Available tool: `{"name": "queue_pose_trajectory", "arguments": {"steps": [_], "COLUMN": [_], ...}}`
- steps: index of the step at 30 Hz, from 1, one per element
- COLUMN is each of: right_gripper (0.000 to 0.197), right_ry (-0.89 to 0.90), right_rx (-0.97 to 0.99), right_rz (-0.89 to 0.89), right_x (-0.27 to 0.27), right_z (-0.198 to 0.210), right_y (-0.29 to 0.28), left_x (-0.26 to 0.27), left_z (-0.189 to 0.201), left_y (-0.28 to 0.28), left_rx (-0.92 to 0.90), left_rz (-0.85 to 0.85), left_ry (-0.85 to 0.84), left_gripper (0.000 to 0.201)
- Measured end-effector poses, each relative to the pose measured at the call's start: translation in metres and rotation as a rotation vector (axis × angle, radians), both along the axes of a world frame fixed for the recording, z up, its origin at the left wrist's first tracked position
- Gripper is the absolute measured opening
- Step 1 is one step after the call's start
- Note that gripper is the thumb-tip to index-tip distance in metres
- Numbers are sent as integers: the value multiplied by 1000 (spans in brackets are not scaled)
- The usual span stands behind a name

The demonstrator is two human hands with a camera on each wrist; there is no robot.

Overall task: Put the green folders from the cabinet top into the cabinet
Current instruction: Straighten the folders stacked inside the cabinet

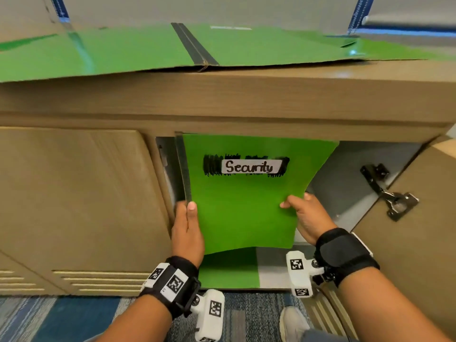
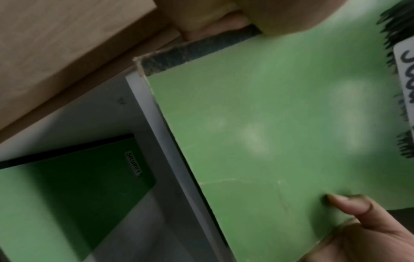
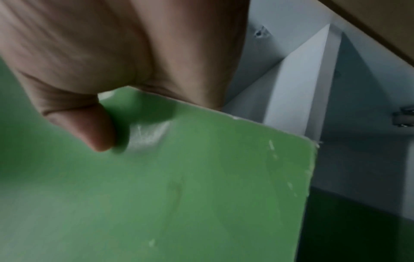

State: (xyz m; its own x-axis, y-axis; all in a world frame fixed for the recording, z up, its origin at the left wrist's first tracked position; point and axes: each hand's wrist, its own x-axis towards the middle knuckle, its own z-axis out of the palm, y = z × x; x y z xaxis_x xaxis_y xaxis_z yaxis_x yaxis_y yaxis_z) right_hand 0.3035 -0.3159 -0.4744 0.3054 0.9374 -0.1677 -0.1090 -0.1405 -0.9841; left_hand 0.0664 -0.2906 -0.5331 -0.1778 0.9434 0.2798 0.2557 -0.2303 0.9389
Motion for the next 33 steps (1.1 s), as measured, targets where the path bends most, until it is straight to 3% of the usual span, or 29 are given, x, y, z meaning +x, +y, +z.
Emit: {"name": "queue_pose_trajectory", "arguments": {"steps": [2,5,7,9,10,12,14,16,19,28,32,33], "right_gripper": [21,31,35,38,43,46,42,39,41,55,47,54], "right_ry": [-14,-38,-41,-51,-58,-61,-62,-69,-90,-198,-384,-453], "right_rx": [-39,-51,-14,26,39,62,79,69,28,-115,-207,-241], "right_rz": [3,-76,-150,-208,-220,-227,-229,-208,-187,53,81,67], "right_x": [7,12,17,25,28,31,33,32,31,22,26,29], "right_z": [-15,-29,-36,-40,-43,-45,-44,-46,-57,-69,-77,-80], "right_y": [8,19,29,39,43,49,52,58,69,89,101,104], "left_x": [4,12,18,20,19,12,9,11,15,10,8,8], "left_z": [-7,-17,-11,2,9,20,24,16,8,-7,-10,-9], "left_y": [6,15,22,26,26,21,16,15,20,51,56,57], "left_rx": [-36,-178,-251,-203,-152,4,199,183,66,-174,-208,-208], "left_rz": [-23,-24,-67,-160,-195,-226,-328,-519,-663,-745,-714,-695], "left_ry": [31,84,14,-89,-44,357,836,1079,1196,1400,1440,1446], "left_gripper": [32,23,15,43,60,77,79,81,82,84,81,79]}}
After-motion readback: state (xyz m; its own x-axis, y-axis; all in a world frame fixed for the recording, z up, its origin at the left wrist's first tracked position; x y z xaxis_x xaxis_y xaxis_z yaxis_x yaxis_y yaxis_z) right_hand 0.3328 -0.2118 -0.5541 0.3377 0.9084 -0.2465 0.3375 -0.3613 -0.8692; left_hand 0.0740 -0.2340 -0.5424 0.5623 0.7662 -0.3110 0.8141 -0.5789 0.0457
